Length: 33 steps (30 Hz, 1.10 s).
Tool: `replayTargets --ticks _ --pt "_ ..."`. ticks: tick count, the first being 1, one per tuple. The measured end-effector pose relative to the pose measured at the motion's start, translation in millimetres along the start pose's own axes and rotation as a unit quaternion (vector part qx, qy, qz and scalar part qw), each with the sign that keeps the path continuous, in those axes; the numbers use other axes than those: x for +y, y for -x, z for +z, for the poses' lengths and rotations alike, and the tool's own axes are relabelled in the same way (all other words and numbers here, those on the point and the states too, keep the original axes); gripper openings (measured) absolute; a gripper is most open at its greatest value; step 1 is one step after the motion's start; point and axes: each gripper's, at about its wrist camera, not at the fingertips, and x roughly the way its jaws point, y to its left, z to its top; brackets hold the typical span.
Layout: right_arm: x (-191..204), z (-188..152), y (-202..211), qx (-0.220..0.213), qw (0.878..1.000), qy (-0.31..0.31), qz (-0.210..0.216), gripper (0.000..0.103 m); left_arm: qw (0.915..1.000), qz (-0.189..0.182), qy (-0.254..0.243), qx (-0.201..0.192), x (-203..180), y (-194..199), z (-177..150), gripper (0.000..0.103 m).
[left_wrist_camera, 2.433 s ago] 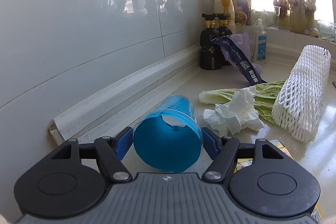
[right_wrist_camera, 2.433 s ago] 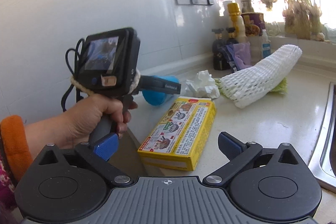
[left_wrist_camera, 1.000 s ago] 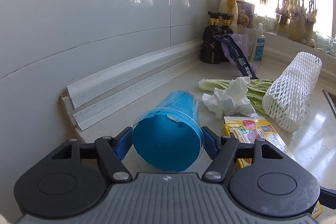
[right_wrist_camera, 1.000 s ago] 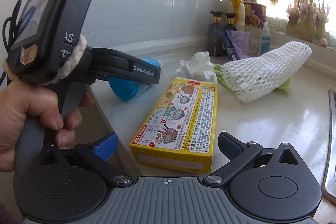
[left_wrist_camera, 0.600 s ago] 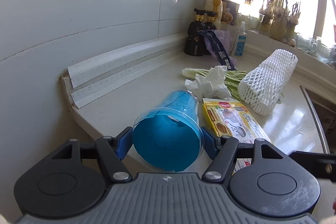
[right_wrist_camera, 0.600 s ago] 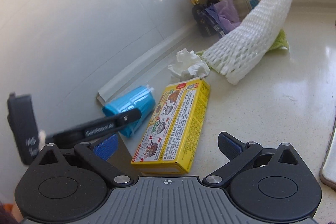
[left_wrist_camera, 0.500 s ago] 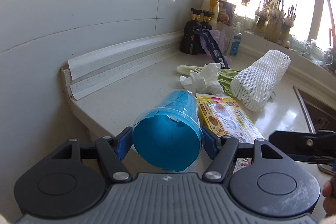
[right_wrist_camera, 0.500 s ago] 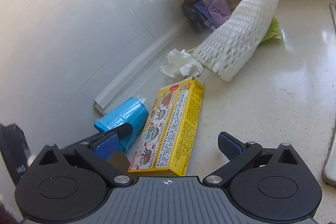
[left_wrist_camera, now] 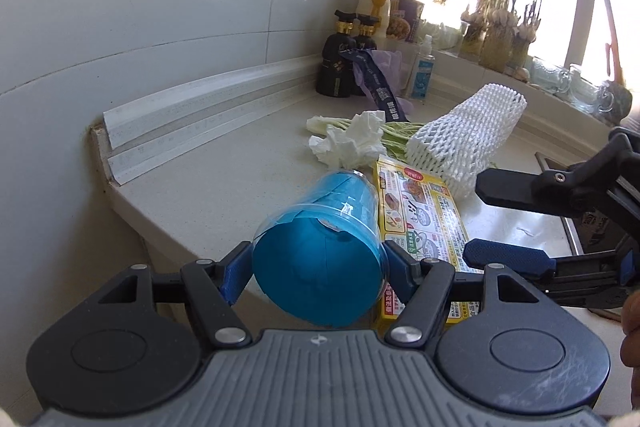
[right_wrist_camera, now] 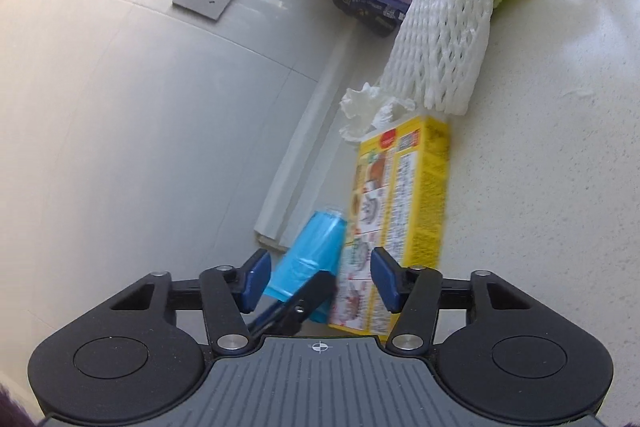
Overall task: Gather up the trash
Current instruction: 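Grasp the yellow food box with the right gripper and lift it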
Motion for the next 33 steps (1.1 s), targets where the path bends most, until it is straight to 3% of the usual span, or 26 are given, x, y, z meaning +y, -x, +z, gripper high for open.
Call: replayTargets --ticks 3,4,6,8,15,17,20,24,28,30,33 --pt "6.5 -1.2 7.4 -0.044 0.996 0.037 -0.064 0.053 0.9996 0.016 -0.024 0.003 -10.0 -1.1 0.8 0.065" --pt "6.4 0.4 8.2 -0.046 0.995 0.038 -0.079 0.056 0.9996 0.010 -0.024 0.004 -10.7 -1.8 1.1 0.065" --pt "3.0 3.8 9.2 -0.056 0.992 0.037 -0.102 0.071 0.9998 -0.008 -0.015 0.005 -8.7 -3.8 1.9 0.065" --pt "-0.9 5.6 8.5 -0.056 0.991 0.042 -0.116 0.072 0.9994 -0.034 0.000 0.007 -6.4 -4.9 1.3 0.065" --pt "-13.2 9.0 16.4 -0.050 0.996 0.003 -0.071 0.074 0.9995 -0.030 -0.004 0.002 -13.6 -5.4 0.7 0.065" --pt "-12.9 9.4 18.3 -0.051 0.996 0.008 -0.075 0.074 0.9974 -0.064 0.032 -0.002 -7.0 -3.5 0.8 0.065" --pt "-12.8 9.8 19.1 -0.051 0.996 0.006 -0.073 0.074 0.9878 -0.125 0.092 -0.007 1.9 -0.1 1.9 0.064" --pt "-18.0 10.8 19.1 -0.050 0.997 -0.011 -0.061 0.076 0.9839 -0.138 0.113 -0.007 -0.7 1.3 2.6 0.064" --pt "-23.2 12.8 19.3 -0.047 0.997 -0.034 -0.044 0.079 0.9844 -0.143 0.102 -0.011 -8.2 1.4 6.1 0.065" --pt "-21.6 13.2 17.2 -0.045 0.997 -0.033 -0.047 0.084 0.9842 -0.149 0.096 -0.012 -13.6 0.2 8.8 0.065" --pt "-18.3 12.9 13.5 -0.047 0.997 -0.020 -0.061 0.082 0.9843 -0.150 0.093 -0.012 -19.0 -1.0 11.0 0.065"
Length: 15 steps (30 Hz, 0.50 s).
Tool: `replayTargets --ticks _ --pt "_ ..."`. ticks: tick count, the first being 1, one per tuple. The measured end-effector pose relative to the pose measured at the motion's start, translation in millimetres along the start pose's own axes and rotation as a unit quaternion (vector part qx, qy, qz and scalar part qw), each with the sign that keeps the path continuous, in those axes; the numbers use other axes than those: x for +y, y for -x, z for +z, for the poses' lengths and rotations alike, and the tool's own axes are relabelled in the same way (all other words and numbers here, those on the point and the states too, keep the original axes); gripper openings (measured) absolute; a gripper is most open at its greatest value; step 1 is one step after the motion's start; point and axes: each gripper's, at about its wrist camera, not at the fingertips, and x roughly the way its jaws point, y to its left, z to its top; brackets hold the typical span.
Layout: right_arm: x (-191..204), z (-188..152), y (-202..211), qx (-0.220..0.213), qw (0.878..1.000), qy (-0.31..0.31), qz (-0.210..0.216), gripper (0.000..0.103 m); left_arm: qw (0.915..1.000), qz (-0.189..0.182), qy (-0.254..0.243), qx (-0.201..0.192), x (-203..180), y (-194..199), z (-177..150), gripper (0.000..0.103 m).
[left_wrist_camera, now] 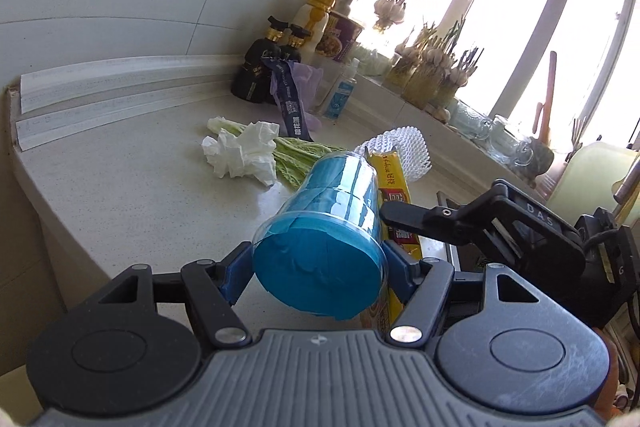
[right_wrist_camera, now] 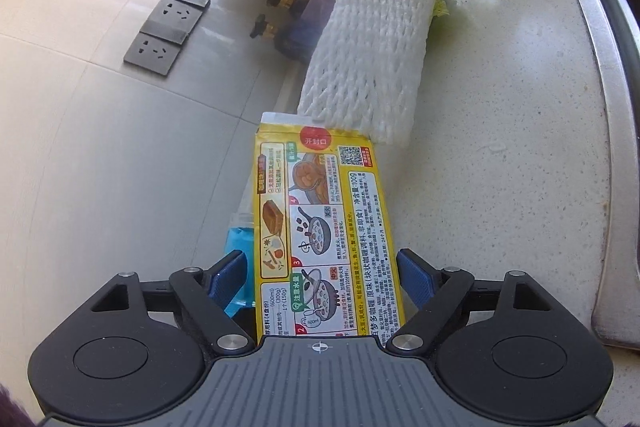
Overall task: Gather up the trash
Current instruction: 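Grasp the yellow food box with the right gripper and lift it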
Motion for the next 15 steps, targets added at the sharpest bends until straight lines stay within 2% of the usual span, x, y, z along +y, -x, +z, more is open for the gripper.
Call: replayTargets --ticks 2,8,15 --pt "-0.7 0.8 -0.6 -0.005 1.000 0.002 -0.008 0.073 0.9999 0.012 -0.005 -0.003 0.1 -0.9 0.7 0.065" --pt "0.3 4.0 5.5 -0.013 1.000 0.000 0.013 0.072 0.9989 0.044 -0.013 0.003 -0.5 -3.9 -2.5 0.064" --pt "5.6 6.4 22.0 -0.027 0.999 0.018 0.014 0.072 0.9923 0.113 -0.051 0.004 -16.2 8.2 -0.2 0.064"
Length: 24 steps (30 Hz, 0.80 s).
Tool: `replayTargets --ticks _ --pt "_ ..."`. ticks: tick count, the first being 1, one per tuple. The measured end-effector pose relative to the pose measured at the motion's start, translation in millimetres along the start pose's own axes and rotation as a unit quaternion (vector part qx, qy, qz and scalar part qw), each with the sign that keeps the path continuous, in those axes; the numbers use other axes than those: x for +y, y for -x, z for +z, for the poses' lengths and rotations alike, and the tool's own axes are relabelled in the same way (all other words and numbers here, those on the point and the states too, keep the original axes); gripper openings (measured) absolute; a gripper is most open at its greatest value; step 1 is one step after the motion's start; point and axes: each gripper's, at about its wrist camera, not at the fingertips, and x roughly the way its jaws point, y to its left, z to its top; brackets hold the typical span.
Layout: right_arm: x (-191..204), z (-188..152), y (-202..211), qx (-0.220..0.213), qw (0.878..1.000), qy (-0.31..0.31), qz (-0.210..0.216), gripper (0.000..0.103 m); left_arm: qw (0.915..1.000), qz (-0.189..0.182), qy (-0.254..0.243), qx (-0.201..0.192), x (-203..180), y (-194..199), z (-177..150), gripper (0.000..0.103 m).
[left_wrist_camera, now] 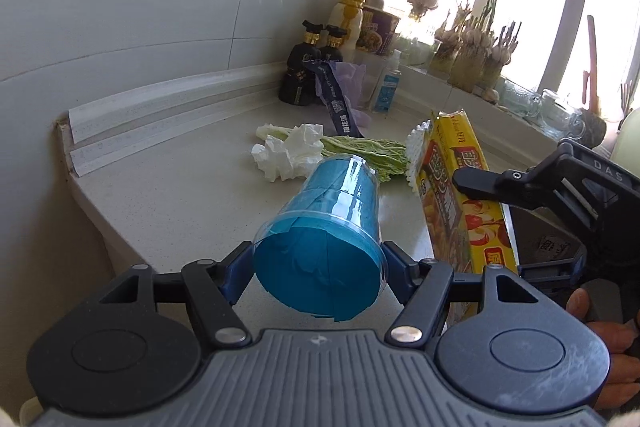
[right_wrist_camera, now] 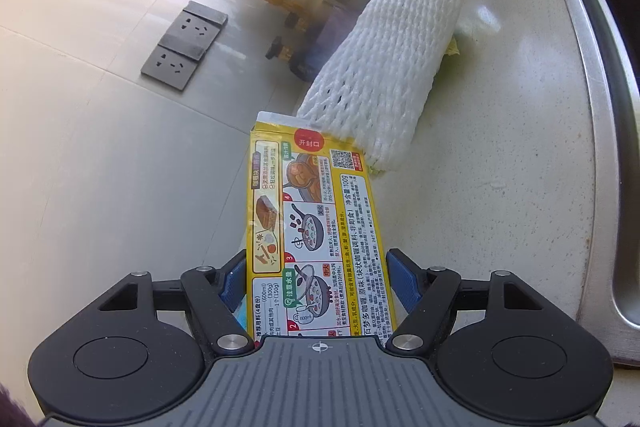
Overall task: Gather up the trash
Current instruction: 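Grasp the yellow food box with the right gripper and lift it, then carry the cup and box down over the cream trash bin with both grippers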
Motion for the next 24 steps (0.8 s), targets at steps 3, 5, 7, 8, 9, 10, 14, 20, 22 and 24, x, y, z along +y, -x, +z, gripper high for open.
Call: replayTargets --ticks 3,5,7,8,9,10,14,20,22,24 --pt "5.5 -0.7 4.3 0.000 1.000 0.009 0.002 0.072 0.9997 0.021 -0.012 -0.004 -4.9 9.3 1.6 0.064" --pt "9.5 -0.3 7.7 0.001 1.000 0.017 0.001 0.072 0.9994 0.029 -0.017 -0.006 -8.1 15.0 2.4 0.064" --pt "12.9 0.8 10.8 0.002 1.000 0.020 0.002 0.072 0.9988 0.041 -0.024 -0.008 -11.2 20.8 2.6 0.064" --pt "14.5 1.4 12.4 0.003 1.000 0.021 0.004 0.072 0.9985 0.048 -0.025 -0.010 -12.1 24.3 2.8 0.064" --pt "16.1 1.8 14.2 0.003 1.000 0.023 0.008 0.072 0.9982 0.052 -0.025 -0.011 -12.1 28.0 3.0 0.064" --pt "18.0 1.9 15.6 0.004 1.000 0.026 0.010 0.072 0.9980 0.057 -0.024 -0.011 -11.7 31.8 2.9 0.064" --pt "26.1 1.1 19.5 0.008 0.999 0.039 0.015 0.072 0.9963 0.082 -0.025 -0.011 -9.0 47.1 0.4 0.064" --pt "41.8 -3.3 21.9 0.014 0.996 0.080 0.027 0.072 0.9930 0.116 -0.022 -0.002 2.5 70.1 -7.8 0.064" --pt "44.4 -5.5 18.1 0.024 0.996 0.083 0.035 0.072 0.9918 0.127 -0.018 0.002 6.4 76.8 -10.7 0.064" --pt "48.1 -9.6 13.2 0.035 0.995 0.086 0.036 0.072 0.9904 0.137 -0.016 0.006 11.2 82.8 -14.5 0.065"
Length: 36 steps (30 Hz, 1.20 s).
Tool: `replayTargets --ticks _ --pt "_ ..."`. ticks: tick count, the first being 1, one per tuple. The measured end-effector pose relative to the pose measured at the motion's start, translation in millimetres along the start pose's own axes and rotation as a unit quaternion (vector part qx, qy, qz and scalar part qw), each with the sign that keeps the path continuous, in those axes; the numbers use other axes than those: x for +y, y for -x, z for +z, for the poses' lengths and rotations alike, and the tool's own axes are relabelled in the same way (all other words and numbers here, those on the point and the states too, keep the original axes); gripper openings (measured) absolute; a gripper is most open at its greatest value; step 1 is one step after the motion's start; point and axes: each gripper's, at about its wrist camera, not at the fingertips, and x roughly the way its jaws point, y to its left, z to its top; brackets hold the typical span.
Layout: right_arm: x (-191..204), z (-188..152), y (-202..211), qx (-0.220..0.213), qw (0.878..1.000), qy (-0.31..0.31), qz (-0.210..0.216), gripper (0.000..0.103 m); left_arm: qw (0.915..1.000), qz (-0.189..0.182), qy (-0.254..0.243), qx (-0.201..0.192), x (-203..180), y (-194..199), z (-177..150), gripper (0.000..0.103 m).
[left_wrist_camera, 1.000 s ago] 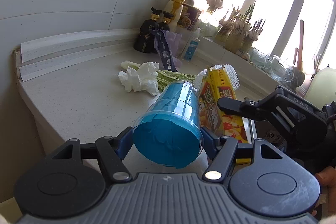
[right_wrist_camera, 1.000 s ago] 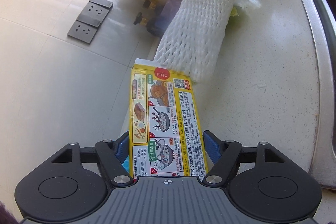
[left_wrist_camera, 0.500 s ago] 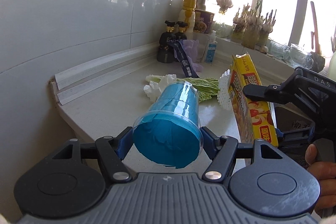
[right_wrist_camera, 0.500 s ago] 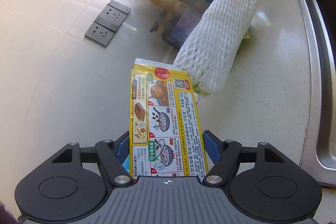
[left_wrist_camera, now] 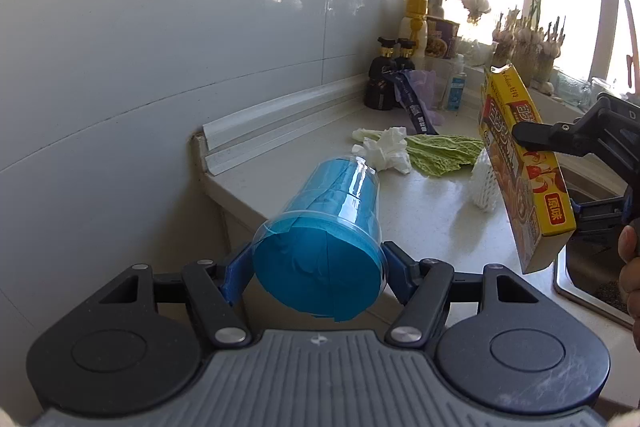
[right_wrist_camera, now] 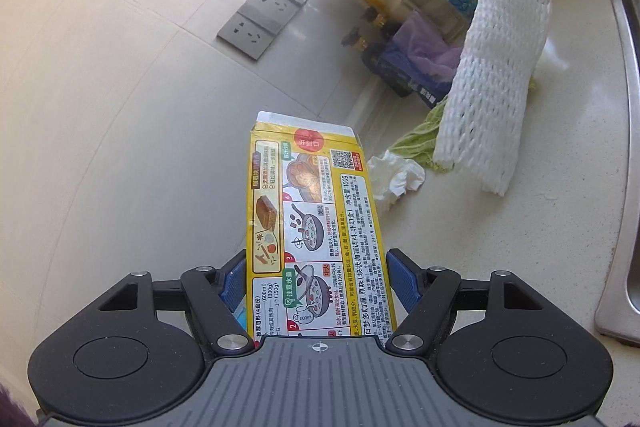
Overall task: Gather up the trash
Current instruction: 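Carry the cup and box down over the cream trash bin with both grippers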
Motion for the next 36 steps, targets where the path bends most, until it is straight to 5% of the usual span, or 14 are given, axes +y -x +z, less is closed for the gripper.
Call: replayTargets --ticks 9,18,27,36 --pt "35.9 -38.3 -33.7 0.066 0.995 0.062 0.032 0.072 0.9967 0.066 -0.017 0.043 30.3 -1.8 -18.4 0.065" --pt "61.4 -125.0 -87.5 0.162 0.977 0.127 0.062 0.072 0.9897 0.101 -0.006 0.101 76.2 -27.4 -67.7 0.065" --pt "15.0 -188.4 -156.5 0.224 0.971 0.084 0.017 0.073 0.9785 0.118 0.007 0.169 115.4 -73.7 -121.9 0.065" --pt "-39.8 -233.2 -213.1 0.270 0.960 0.061 -0.049 0.073 0.9757 0.111 -0.002 0.189 129.1 -109.6 -165.6 0.065"
